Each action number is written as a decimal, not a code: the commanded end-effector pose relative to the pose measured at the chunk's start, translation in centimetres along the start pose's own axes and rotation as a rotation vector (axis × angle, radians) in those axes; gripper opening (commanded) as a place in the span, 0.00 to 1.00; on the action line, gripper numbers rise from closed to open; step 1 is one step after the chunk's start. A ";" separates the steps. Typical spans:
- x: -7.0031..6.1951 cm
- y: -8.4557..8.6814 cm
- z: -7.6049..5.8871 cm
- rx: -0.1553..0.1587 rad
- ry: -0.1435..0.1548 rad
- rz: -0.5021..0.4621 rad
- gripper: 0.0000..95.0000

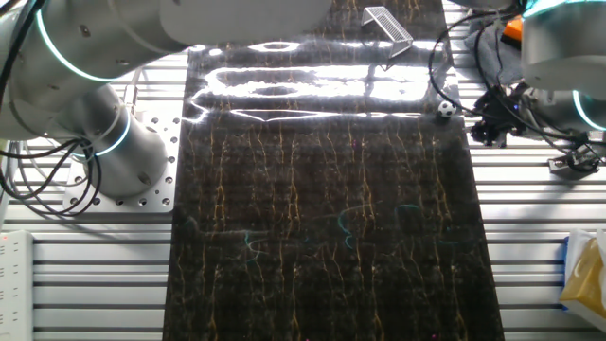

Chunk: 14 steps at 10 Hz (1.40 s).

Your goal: Push the soccer ball into the goal

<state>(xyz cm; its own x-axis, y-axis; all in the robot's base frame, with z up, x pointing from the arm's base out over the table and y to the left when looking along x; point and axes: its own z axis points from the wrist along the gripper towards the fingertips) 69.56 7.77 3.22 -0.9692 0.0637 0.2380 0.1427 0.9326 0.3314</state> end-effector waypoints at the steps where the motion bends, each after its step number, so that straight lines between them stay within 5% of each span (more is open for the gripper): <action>1: 0.0 0.6 0.2 -0.002 -0.001 0.010 0.20; 5: 0.3 1.7 1.1 -0.005 -0.013 0.024 0.20; 9: 2.1 2.6 2.1 -0.013 -0.029 0.046 0.20; 14: 3.1 2.9 2.1 -0.011 -0.030 0.058 0.20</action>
<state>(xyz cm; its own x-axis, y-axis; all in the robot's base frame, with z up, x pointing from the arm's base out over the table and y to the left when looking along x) 66.57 11.43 3.13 -0.9639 0.1301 0.2324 0.2034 0.9228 0.3272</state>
